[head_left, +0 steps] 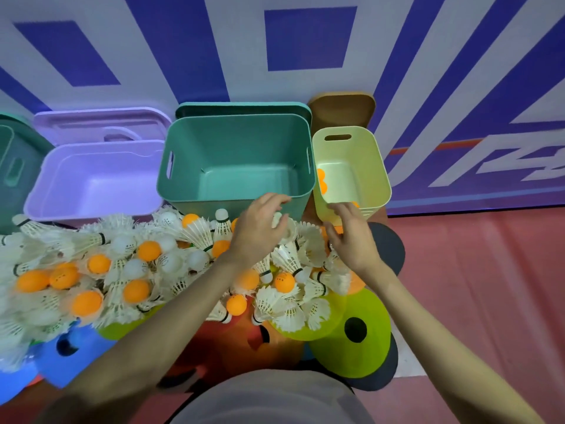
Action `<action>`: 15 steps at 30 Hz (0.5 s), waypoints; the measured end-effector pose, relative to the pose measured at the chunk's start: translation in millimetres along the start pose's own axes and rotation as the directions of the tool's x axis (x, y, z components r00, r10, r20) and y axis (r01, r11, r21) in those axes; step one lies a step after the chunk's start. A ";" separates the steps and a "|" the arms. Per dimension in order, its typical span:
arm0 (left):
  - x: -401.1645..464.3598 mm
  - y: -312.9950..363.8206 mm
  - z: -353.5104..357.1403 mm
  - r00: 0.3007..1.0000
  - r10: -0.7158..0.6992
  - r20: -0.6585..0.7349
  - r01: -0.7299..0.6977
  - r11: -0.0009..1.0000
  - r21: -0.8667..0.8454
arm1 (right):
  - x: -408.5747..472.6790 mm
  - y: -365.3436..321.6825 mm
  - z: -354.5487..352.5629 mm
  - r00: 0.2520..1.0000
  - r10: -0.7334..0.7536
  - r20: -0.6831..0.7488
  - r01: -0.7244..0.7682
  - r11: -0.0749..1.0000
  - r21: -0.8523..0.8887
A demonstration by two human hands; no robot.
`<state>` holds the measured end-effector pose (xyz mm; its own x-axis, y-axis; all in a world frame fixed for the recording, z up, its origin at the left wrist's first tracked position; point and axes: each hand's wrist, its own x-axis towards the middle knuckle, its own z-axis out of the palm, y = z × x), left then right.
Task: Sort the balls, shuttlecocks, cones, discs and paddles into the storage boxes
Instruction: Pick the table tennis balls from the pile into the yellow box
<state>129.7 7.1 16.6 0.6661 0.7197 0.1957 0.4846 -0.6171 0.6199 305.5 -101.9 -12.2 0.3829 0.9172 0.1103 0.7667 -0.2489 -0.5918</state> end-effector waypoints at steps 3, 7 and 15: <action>-26.6 -26.9 -22.9 0.993 -0.113 -0.030 0.114 0.993 0.034 | -15.9 -22.0 9.5 0.992 -0.082 0.092 0.079 0.996 0.031; -57.0 -53.8 -42.2 0.989 -0.144 -0.009 0.144 0.984 0.100 | -38.9 -41.0 21.8 0.954 -0.197 0.227 0.195 0.980 0.032; -85.0 -70.7 -47.5 0.981 -0.160 0.113 0.138 0.973 0.183 | -63.8 -43.0 44.8 0.875 -0.229 0.426 0.304 0.945 -0.117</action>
<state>12.0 4.7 -7.9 0.6397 0.7686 0.0069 0.6671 -0.5596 0.4918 225.0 -135.8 -29.6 -0.0594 0.9924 -0.1081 0.9016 0.0069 -0.4325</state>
